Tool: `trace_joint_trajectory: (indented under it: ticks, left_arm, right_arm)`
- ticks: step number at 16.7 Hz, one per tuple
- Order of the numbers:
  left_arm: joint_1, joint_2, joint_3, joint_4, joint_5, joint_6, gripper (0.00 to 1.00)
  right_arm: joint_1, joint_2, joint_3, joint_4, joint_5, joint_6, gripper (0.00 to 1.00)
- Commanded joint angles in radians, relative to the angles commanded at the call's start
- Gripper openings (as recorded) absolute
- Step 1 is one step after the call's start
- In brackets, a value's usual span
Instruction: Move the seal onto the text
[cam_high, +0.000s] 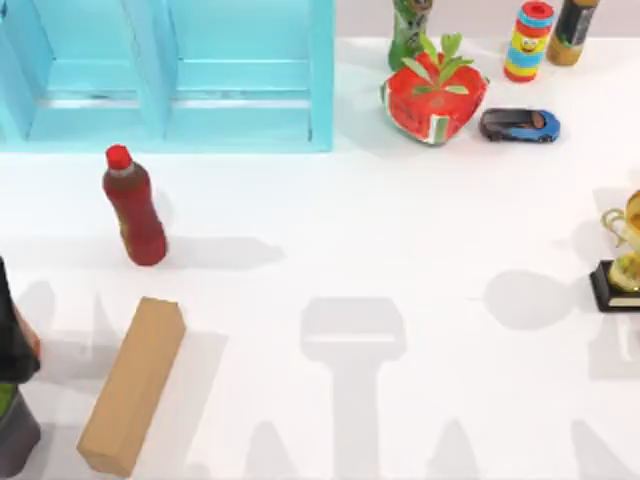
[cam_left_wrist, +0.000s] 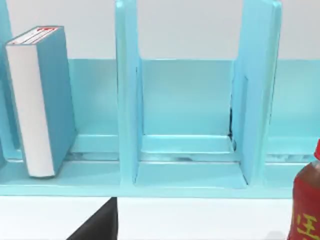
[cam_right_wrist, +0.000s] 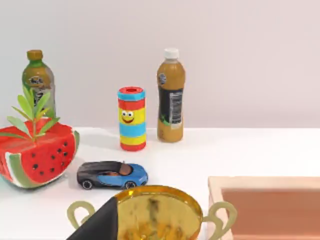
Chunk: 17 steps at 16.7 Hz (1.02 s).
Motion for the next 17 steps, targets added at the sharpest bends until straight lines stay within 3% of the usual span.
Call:
trace_joint_trajectory:
  ticks: [4, 8, 17]
  left_arm:
    - [0.009, 0.031, 0.023, 0.015, 0.015, 0.005, 1.0]
    - [0.057, 0.22, 0.15, 0.097, 0.093, 0.034, 1.0]
    - [0.267, 1.136, 0.615, 0.39, 0.357, 0.134, 1.0]
  right_arm:
    - [0.0, 0.0, 0.0, 0.0, 0.0, 0.0, 1.0]
    - [0.0, 0.0, 0.0, 0.0, 0.0, 0.0, 1.0]
    - [0.0, 0.0, 0.0, 0.0, 0.0, 0.0, 1.0]
